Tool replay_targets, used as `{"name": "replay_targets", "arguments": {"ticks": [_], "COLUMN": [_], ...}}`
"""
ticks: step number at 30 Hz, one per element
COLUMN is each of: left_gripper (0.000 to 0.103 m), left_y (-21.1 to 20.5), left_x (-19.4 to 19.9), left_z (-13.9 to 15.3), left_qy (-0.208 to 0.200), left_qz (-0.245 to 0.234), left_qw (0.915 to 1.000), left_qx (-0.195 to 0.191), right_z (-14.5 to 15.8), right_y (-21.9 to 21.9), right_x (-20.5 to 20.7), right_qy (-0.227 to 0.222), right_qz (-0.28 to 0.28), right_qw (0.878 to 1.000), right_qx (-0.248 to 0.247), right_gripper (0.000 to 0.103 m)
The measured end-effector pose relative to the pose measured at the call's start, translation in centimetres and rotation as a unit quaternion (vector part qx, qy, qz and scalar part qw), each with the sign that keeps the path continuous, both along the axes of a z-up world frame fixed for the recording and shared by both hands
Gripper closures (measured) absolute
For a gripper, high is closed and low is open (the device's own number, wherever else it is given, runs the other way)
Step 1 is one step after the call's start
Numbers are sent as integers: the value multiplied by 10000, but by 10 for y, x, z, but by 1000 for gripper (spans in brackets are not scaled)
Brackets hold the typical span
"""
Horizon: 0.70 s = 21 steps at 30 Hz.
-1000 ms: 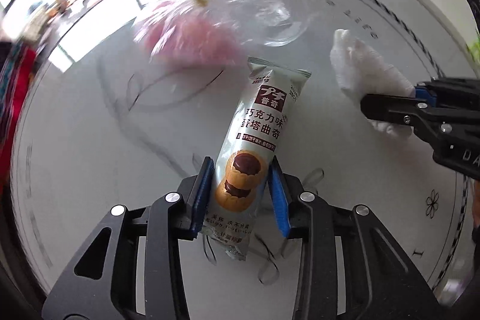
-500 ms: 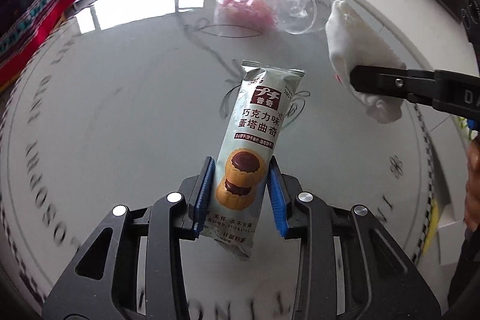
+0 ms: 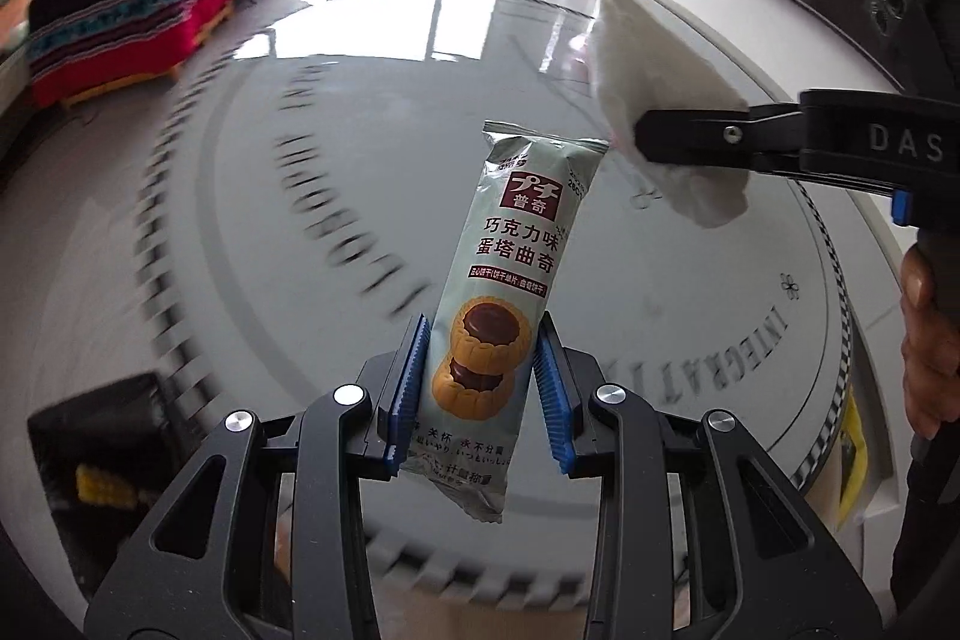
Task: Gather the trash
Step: 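Carry the white cloth and biscuit wrapper toward the bin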
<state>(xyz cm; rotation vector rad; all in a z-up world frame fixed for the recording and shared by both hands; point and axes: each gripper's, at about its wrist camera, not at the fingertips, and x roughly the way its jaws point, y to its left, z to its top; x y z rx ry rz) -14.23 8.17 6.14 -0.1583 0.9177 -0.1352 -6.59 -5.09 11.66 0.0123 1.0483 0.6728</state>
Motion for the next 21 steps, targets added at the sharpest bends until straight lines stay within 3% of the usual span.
{"name": "replay_targets", "arguments": {"ticks": [5,11,21], "left_gripper": [68,68,68], "left_y": [46,111,205], "left_x": [-53,-118,-206], "left_z": [-3,-19,-49], "left_qy": [-66,97,390], "left_qz": [714,1752,3503], "left_qw": [9973,9844,9354], "left_qx": [-134,-85,-281], "right_z": [-2,-6,-24], "right_y": [63,151,271], "right_x": [-37,-95,-163], "right_qy": [92,187,202], "right_qz": [732,1832,3009], "right_qw": [9972,9828,9533], "right_qx": [108,120,-135], "right_gripper": [85,85,85]}}
